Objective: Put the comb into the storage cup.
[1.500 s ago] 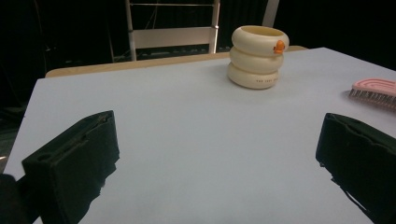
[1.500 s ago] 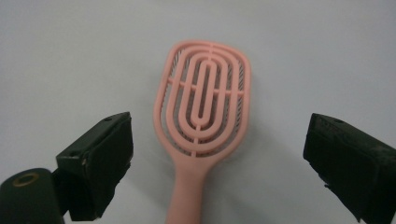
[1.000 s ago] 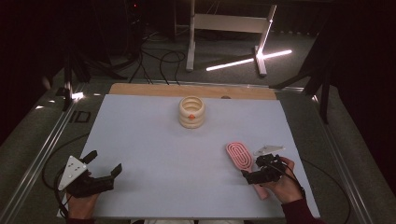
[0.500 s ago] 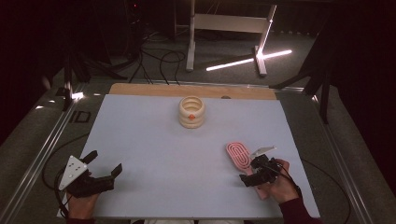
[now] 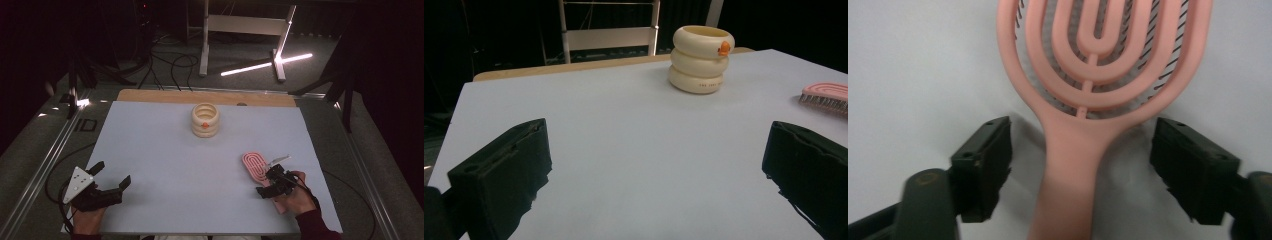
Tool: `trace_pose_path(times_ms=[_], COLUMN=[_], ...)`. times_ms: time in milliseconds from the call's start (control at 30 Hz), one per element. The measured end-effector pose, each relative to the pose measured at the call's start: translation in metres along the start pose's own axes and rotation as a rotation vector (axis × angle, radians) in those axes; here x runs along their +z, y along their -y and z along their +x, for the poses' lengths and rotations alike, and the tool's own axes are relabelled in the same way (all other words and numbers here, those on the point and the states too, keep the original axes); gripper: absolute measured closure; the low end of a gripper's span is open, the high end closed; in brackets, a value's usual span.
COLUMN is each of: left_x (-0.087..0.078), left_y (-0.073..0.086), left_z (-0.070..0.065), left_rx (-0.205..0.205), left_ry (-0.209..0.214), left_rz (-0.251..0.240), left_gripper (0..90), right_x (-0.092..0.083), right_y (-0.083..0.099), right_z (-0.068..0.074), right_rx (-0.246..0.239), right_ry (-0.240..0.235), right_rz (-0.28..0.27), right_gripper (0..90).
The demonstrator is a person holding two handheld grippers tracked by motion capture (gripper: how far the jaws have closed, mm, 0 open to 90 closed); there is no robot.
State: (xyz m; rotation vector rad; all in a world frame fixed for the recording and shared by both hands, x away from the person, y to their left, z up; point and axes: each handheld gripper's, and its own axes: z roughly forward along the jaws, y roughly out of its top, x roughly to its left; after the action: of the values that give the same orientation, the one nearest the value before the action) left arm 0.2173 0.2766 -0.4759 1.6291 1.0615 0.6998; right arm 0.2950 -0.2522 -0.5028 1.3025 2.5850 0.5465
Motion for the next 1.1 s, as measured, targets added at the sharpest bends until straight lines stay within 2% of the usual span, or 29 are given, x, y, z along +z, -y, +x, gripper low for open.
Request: trace_pose_path(times_ms=[100, 133, 167, 400, 667, 900, 1100], left_x=[0.000, 0.000, 0.000, 0.000, 0.000, 0.000, 0.001], left_y=[0.000, 0.000, 0.000, 0.000, 0.000, 0.000, 0.000], left_z=[0.000, 0.000, 0.000, 0.000, 0.000, 0.001, 0.000], left_rx=[0.001, 0.001, 0.001, -0.001, 0.000, -0.005, 0.001], left_ry=[0.000, 0.000, 0.001, 0.002, 0.003, 0.002, 0.003], left_rz=[0.001, 0.001, 0.001, 0.003, 0.005, 0.003, 0.010], left_gripper=[0.0, 0.0, 0.0, 0.0, 0.0, 0.0, 0.0], right_x=[-0.002, -0.002, -0.002, -0.004, -0.004, -0.005, -0.006], right_y=[-0.001, -0.001, -0.002, -0.004, -0.008, -0.009, -0.009], right_z=[-0.001, -0.001, -0.002, -0.005, -0.006, -0.010, -0.010], right_rx=[0.004, 0.004, 0.000, -0.027, -0.056, -0.046, -0.051], right_ry=[-0.001, -0.001, -0.003, -0.010, -0.021, -0.031, -0.035], right_rz=[0.000, 0.000, 0.005, 0.028, 0.059, 0.076, 0.082], right_gripper=[36.2, 36.2, 41.3, 53.7, 58.7, 65.6, 67.2])
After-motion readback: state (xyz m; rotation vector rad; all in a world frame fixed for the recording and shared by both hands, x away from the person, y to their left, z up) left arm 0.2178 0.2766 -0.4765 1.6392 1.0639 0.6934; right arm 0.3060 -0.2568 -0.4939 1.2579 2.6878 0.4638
